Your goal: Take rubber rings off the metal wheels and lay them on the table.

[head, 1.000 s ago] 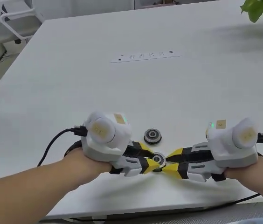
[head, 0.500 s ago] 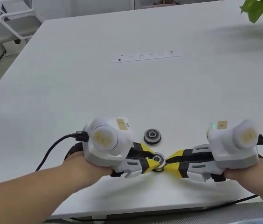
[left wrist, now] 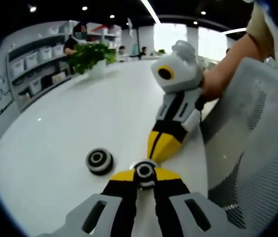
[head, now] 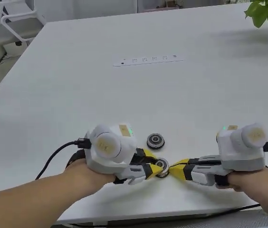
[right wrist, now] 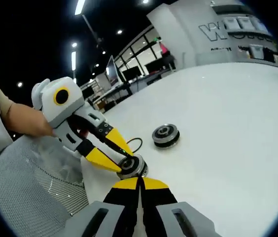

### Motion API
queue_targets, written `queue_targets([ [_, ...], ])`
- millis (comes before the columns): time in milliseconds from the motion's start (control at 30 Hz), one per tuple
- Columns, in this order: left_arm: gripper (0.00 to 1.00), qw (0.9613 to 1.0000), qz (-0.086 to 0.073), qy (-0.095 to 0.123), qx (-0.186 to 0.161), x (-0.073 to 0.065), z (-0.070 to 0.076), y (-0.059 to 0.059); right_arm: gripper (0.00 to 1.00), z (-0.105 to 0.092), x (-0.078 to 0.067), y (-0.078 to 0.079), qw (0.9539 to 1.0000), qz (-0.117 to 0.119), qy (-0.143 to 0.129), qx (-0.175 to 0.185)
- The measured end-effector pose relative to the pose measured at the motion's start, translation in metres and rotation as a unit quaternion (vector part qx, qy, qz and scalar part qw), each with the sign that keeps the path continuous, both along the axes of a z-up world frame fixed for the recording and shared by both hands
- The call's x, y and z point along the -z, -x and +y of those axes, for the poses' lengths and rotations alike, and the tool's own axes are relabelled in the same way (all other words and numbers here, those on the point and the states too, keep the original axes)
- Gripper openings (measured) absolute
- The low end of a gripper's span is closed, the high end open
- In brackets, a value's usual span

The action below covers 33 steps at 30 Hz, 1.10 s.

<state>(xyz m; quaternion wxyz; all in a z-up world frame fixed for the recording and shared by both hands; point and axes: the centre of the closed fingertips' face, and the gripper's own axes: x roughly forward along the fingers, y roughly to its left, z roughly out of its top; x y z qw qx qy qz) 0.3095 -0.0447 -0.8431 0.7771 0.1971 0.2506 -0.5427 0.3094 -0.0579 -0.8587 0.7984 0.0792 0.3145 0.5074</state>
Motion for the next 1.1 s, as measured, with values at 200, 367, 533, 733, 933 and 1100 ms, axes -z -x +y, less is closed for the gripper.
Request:
queue_targets([
  [200,0.13,1.0,-0.002,-0.006,-0.001,0.0,0.0,0.0,0.0,-0.005,-0.01,-0.007,0.9982,0.022,-0.041,0.039],
  [367,0.13,1.0,-0.003,-0.006,-0.003,0.0,0.0,0.0,0.0,0.002,-0.018,-0.003,0.9963,0.045,-0.062,0.038],
  [533,0.12,0.9999,-0.003,-0.007,-0.007,0.0,0.0,-0.001,0.0,0.005,-0.019,0.001,0.996,0.045,-0.066,0.042],
  [733,0.12,0.9999,-0.004,-0.008,-0.009,0.0,0.0,-0.001,0.0,0.007,-0.021,0.001,0.9978,0.027,-0.052,0.033],
  [933,0.12,0.9999,-0.004,-0.01,-0.011,0.0,0.0,-0.001,0.0,0.009,-0.022,0.002,0.9979,0.02,-0.055,0.027],
  [1100,0.12,0.9999,-0.003,-0.01,-0.011,0.0,0.0,-0.001,0.0,0.01,-0.023,0.002,0.9978,0.018,-0.059,0.025],
])
